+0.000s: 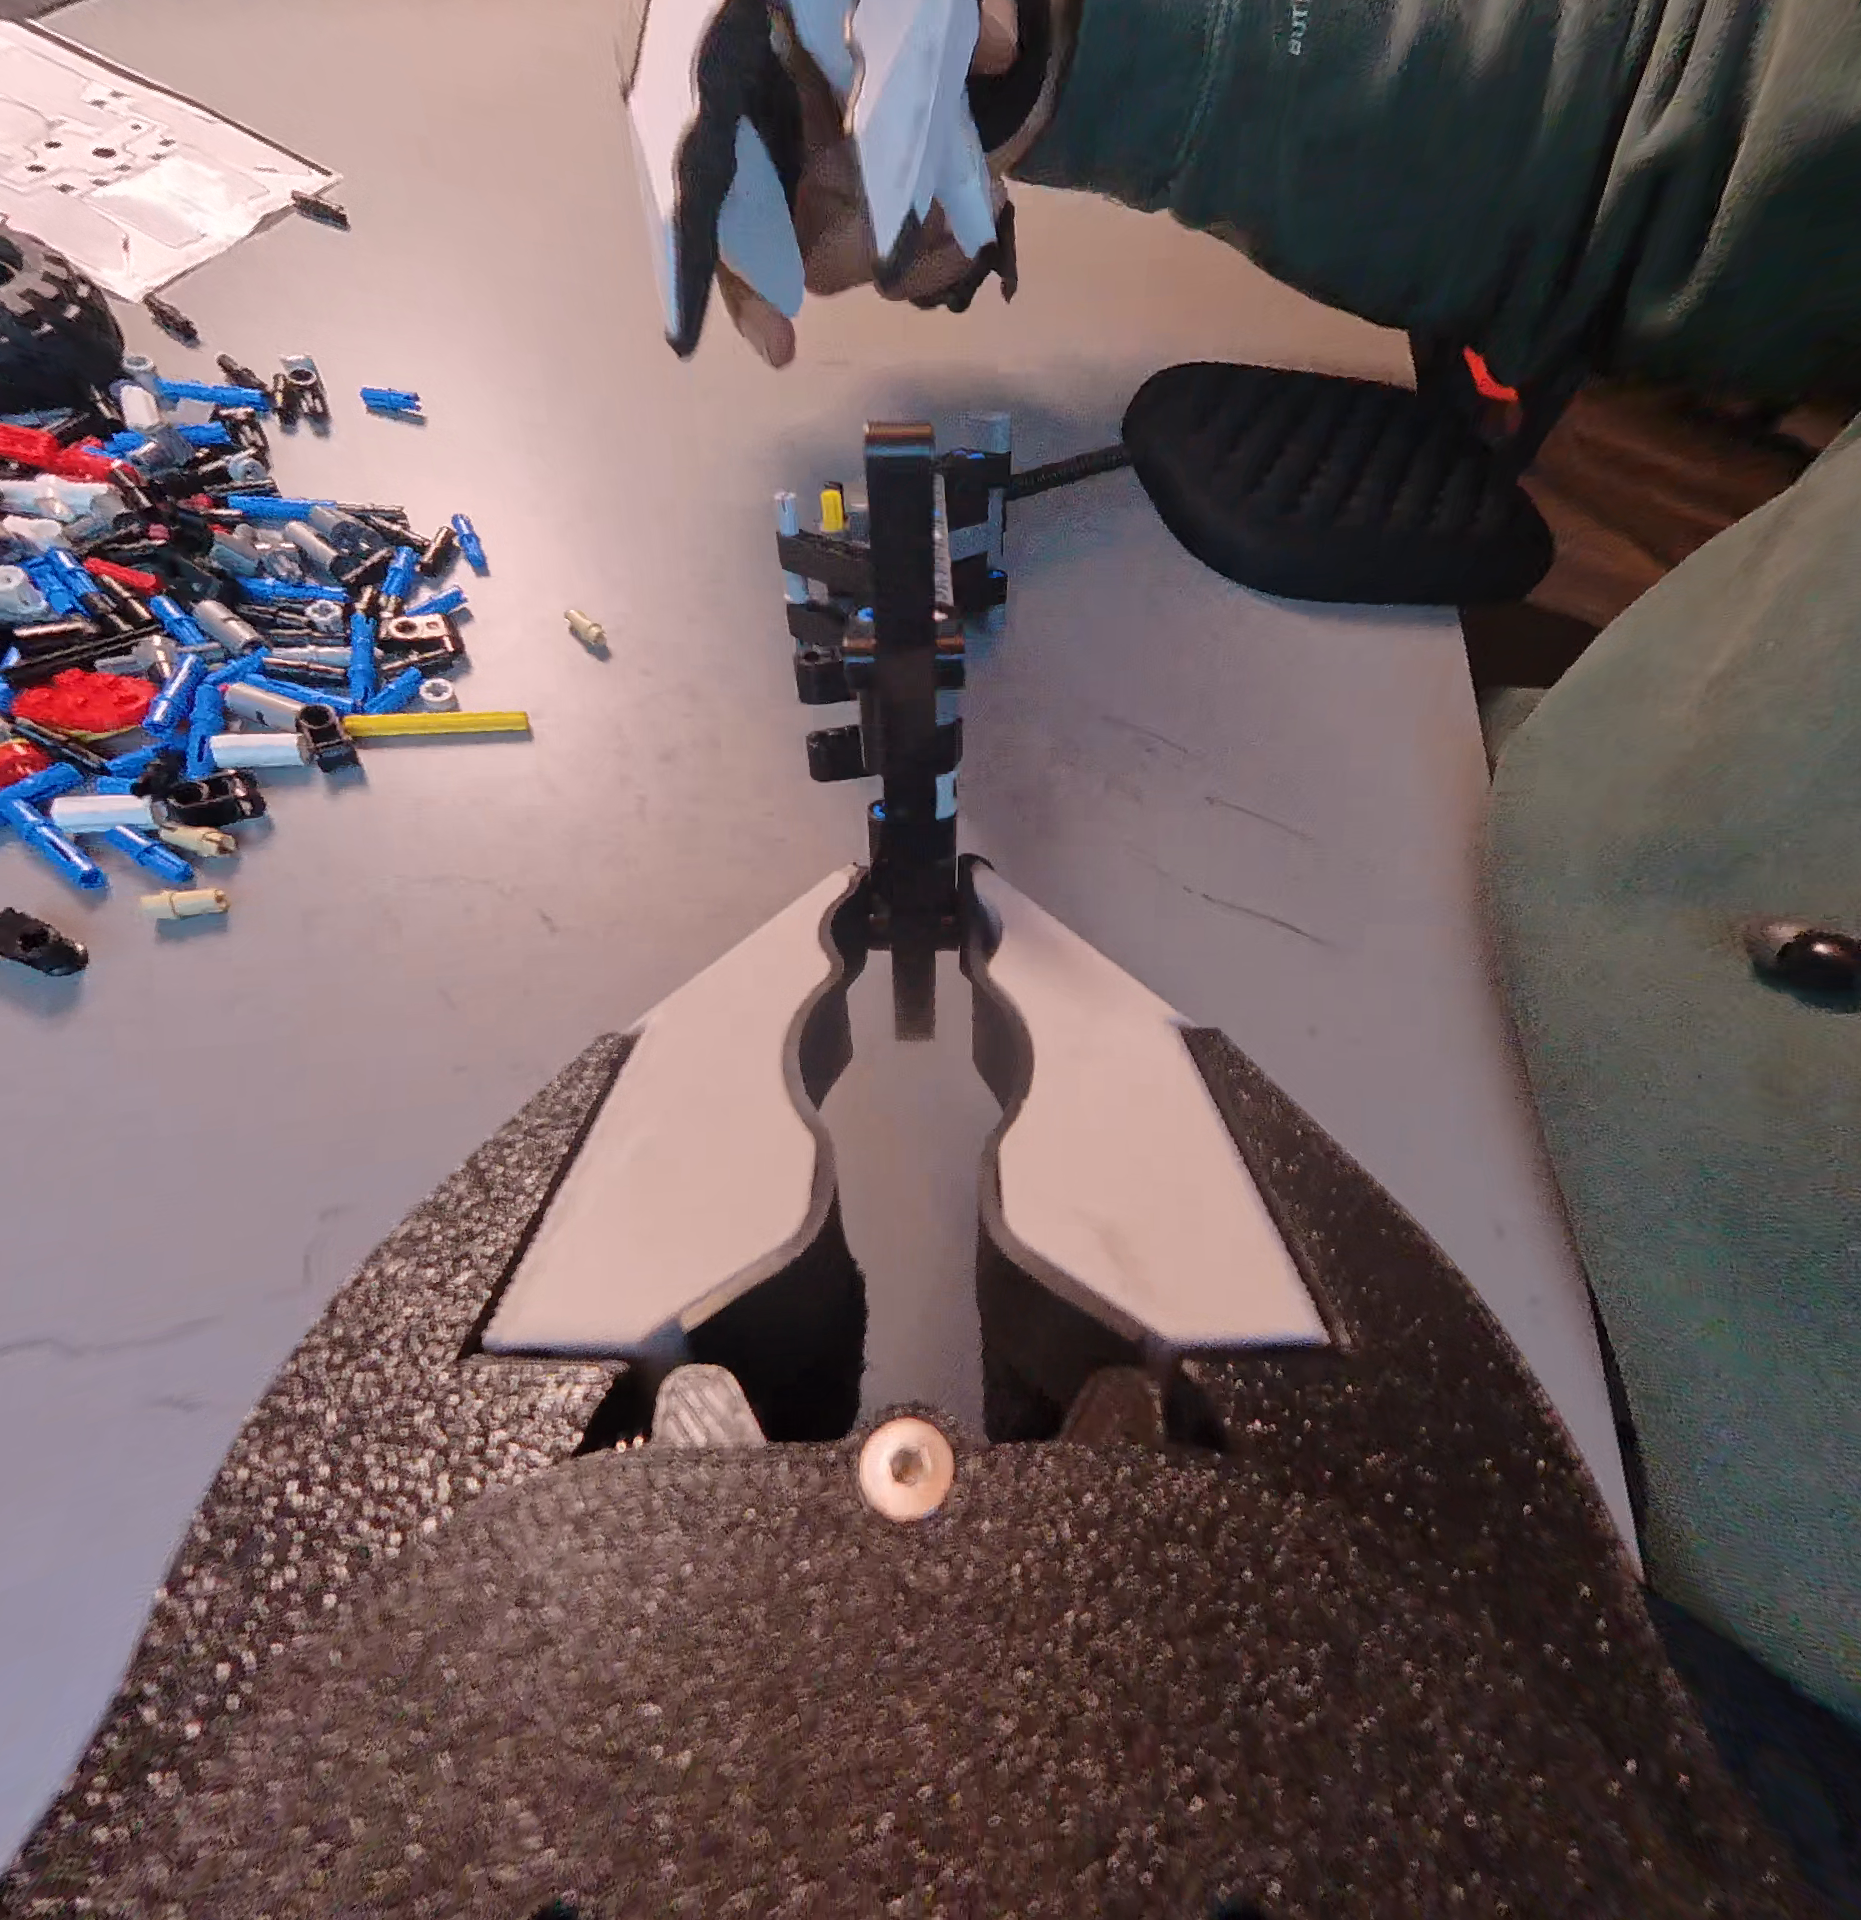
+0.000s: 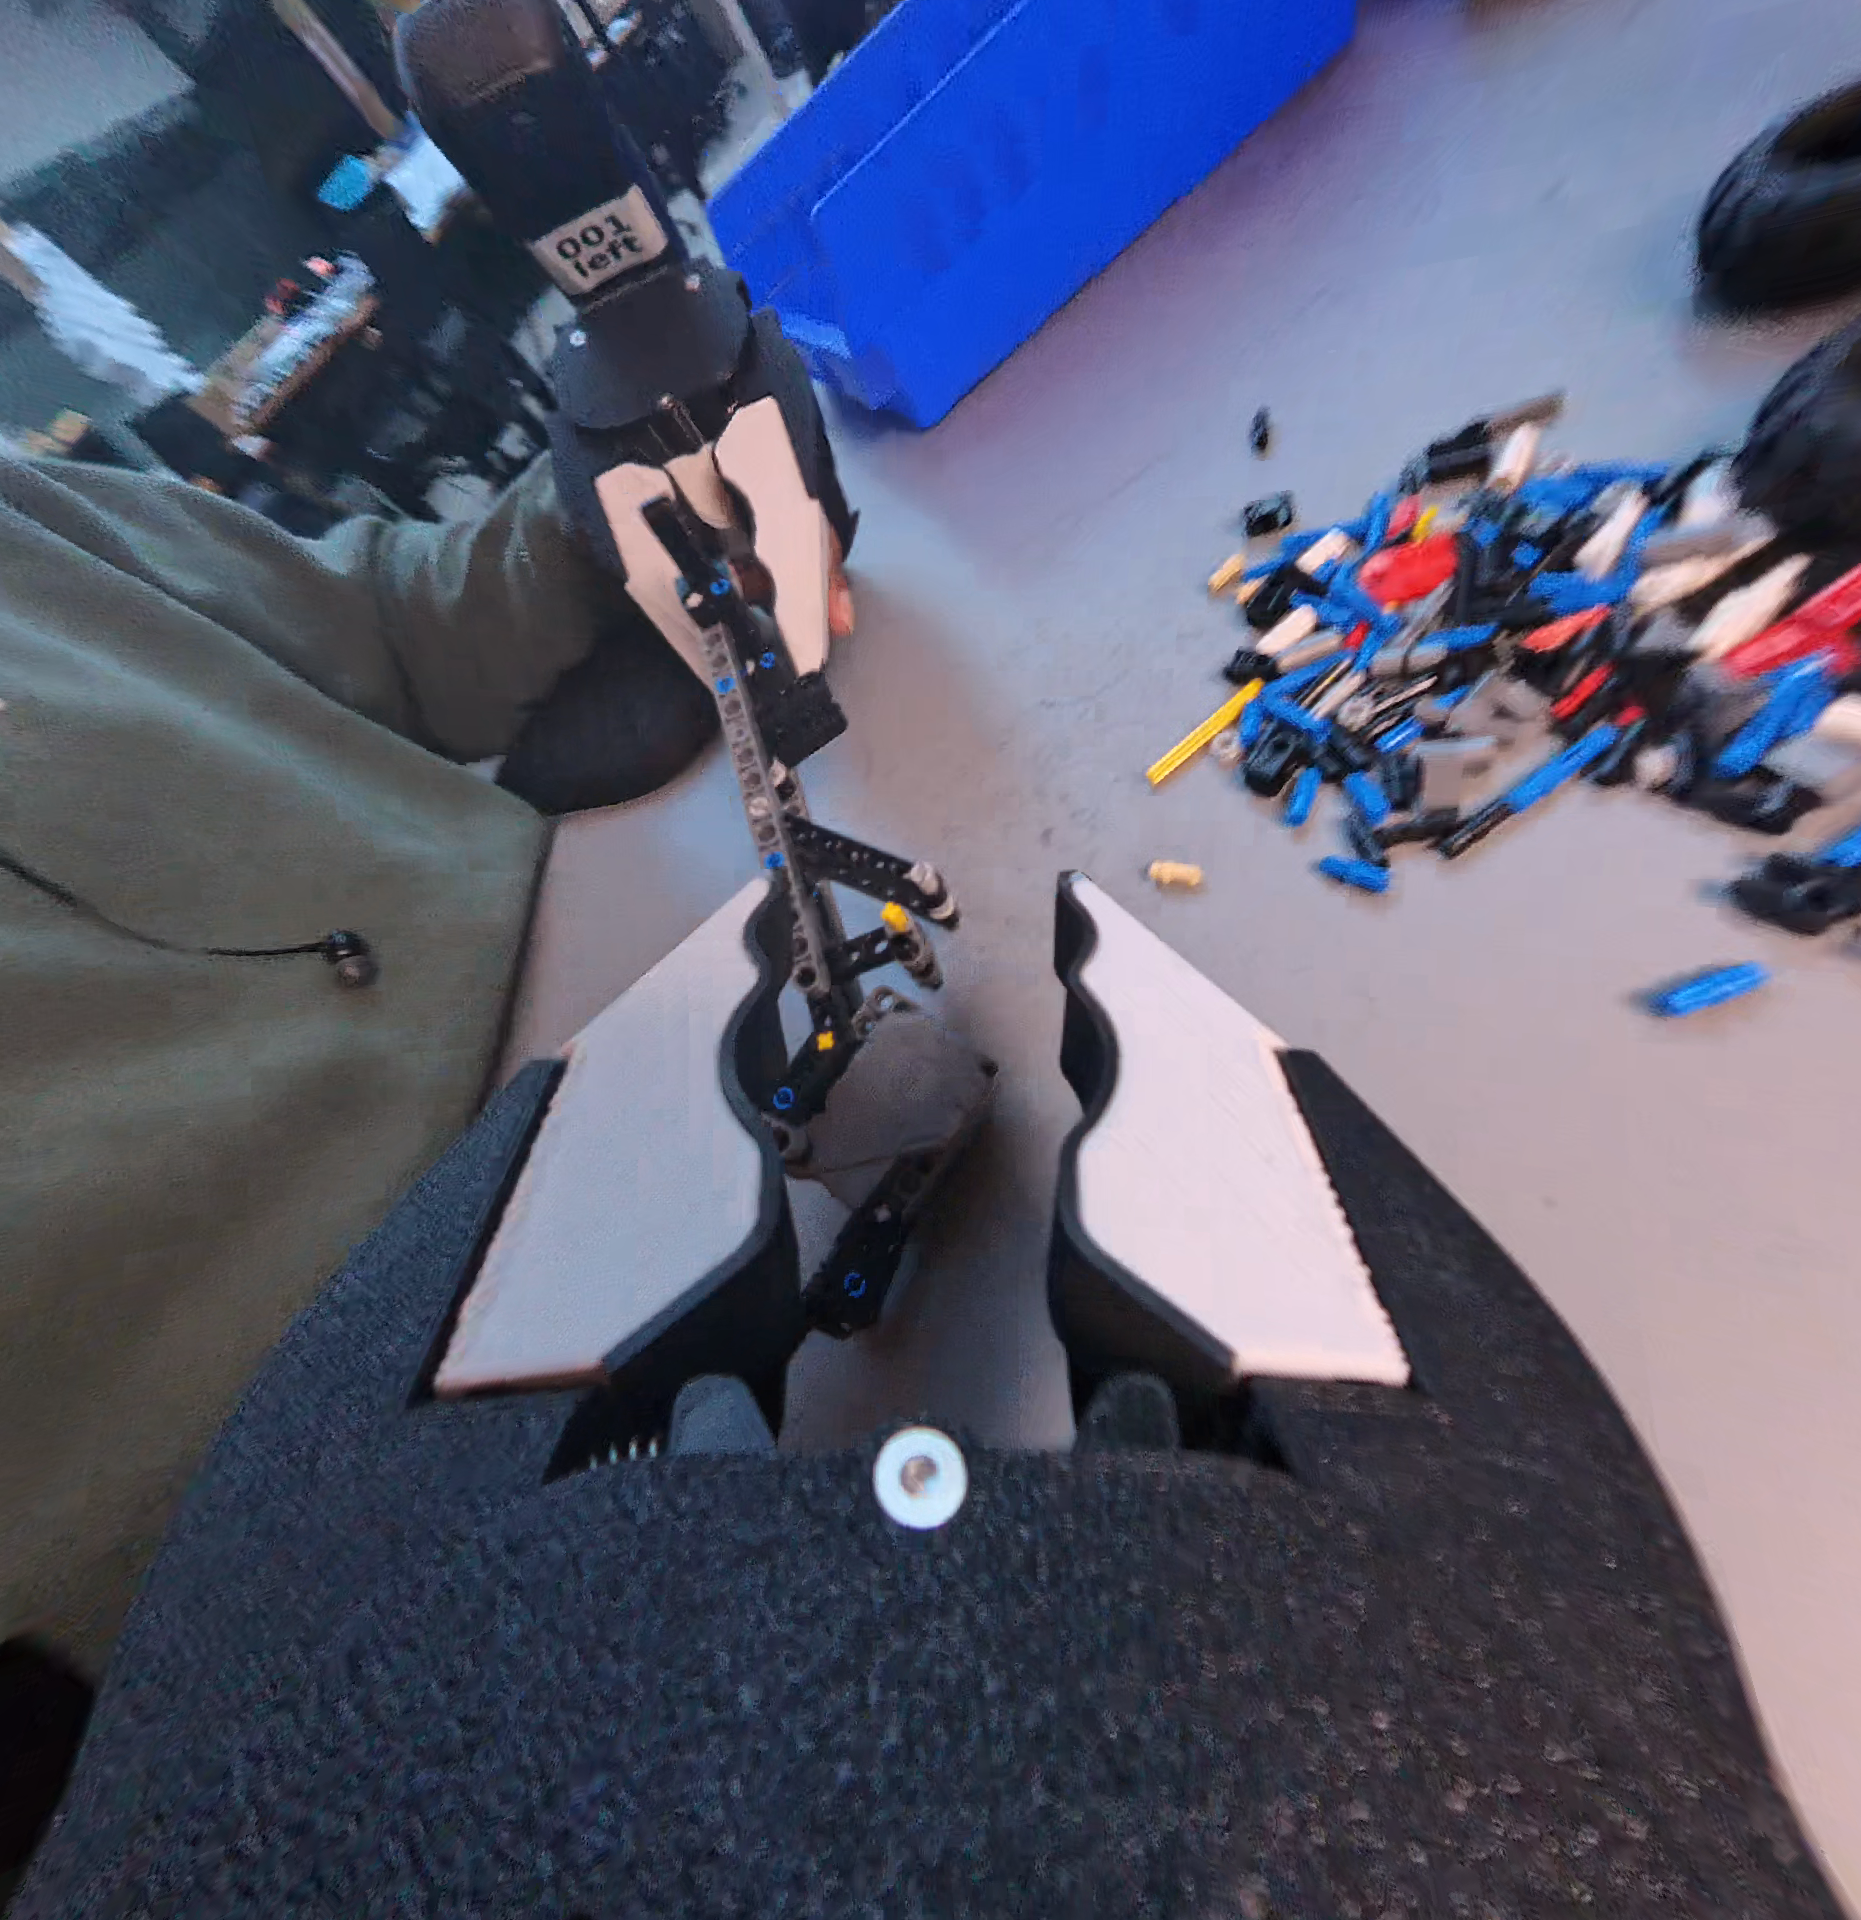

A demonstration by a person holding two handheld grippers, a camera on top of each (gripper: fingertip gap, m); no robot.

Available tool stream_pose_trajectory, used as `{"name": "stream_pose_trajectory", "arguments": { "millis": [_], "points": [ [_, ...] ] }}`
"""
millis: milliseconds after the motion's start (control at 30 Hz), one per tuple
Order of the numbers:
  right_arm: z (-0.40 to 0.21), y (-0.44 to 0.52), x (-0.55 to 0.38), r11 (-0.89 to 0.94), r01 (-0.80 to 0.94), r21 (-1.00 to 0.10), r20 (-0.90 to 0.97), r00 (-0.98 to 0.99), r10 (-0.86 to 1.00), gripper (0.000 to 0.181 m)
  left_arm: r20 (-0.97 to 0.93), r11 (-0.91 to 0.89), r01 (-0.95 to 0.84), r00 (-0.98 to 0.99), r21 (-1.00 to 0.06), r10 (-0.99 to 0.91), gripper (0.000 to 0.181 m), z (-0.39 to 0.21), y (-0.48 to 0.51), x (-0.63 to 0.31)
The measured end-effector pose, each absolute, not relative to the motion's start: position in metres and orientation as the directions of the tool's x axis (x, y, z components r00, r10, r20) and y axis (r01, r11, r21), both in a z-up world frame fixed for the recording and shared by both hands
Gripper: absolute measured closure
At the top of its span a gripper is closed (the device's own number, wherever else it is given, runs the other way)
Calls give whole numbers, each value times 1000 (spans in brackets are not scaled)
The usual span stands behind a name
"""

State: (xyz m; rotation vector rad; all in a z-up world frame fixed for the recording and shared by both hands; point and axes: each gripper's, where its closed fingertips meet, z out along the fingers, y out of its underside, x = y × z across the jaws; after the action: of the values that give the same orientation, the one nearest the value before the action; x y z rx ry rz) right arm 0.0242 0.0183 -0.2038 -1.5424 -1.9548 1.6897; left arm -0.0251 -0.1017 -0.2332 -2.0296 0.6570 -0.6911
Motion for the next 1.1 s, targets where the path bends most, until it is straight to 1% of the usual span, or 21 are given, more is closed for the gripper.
{"name": "stream_pose_trajectory", "arguments": {
  "millis": [33, 100, 167, 233, 333, 500, 600, 700, 767, 800, 900, 933, 1000, 1033, 1100],
  "points": [
    [-195, 20, 22, -90, 547, -832, -398, -475, 785, 130, 243, -491, -171, 704, -854, -668, 165, -232, -101, -25],
    [-179, 12, 22, 51, 495, -867, -242, -508, 827, 129, 276, -508, -142, 700, -850, -658, 165, -230, -100, -25],
    [-173, 0, 19, 191, 466, -864, -101, -532, 841, 131, 295, -511, -122, 693, -851, -657, 165, -227, -98, -24],
    [-173, -21, 18, 302, 439, -846, -9, -577, 816, 135, 312, -514, -105, 687, -851, -657, 165, -224, -97, -22],
    [-182, -50, 11, 392, 417, -820, 50, -630, 775, 138, 319, -514, -95, 684, -853, -656, 165, -222, -97, -20],
    [-204, -66, -8, 529, 383, -757, 190, -647, 739, 153, 289, -481, -97, 691, -871, -663, 165, -215, -97, -16],
    [-200, -70, -12, 598, 325, -733, 282, -654, 702, 158, 197, -410, -136, 715, -902, -671, 165, -207, -98, -16],
    [-182, -71, -13, 653, 217, -725, 418, -615, 669, 163, 181, -314, -60, 709, -948, -682, 165, -182, -100, -16],
    [-176, -69, -13, 735, 161, -658, 547, -569, 614, 164, 157, -277, -55, 710, -959, -686, 163, -174, -100, -15],
    [-173, -69, -12, 795, 119, -595, 638, -532, 556, 164, 143, -265, -64, 710, -962, -689, 162, -174, -100, -15],
    [-165, -67, -10, 934, 4, -358, 871, -359, 336, 166, 110, -247, -89, 716, -965, -689, 156, -176, -100, -13],
    [-161, -67, -8, 961, -17, -275, 921, -293, 258, 166, 71, -225, -121, 720, -967, -690, 160, -176, -100, -11],
    [-154, -66, -5, 993, -50, -111, 982, -162, 101, 165, -72, -145, -221, 748, -965, -660, 161, -172, -97, -10],
    [-153, -66, -3, 996, -58, -64, 992, -113, 57, 165, -164, -102, -293, 754, -951, -636, 161, -171, -95, -9],
    [-162, -62, 2, 997, -50, -65, 993, -99, 60, 165, -351, -46, -464, 729, -885, -588, 161, -177, -92, -6]
  ]
}}
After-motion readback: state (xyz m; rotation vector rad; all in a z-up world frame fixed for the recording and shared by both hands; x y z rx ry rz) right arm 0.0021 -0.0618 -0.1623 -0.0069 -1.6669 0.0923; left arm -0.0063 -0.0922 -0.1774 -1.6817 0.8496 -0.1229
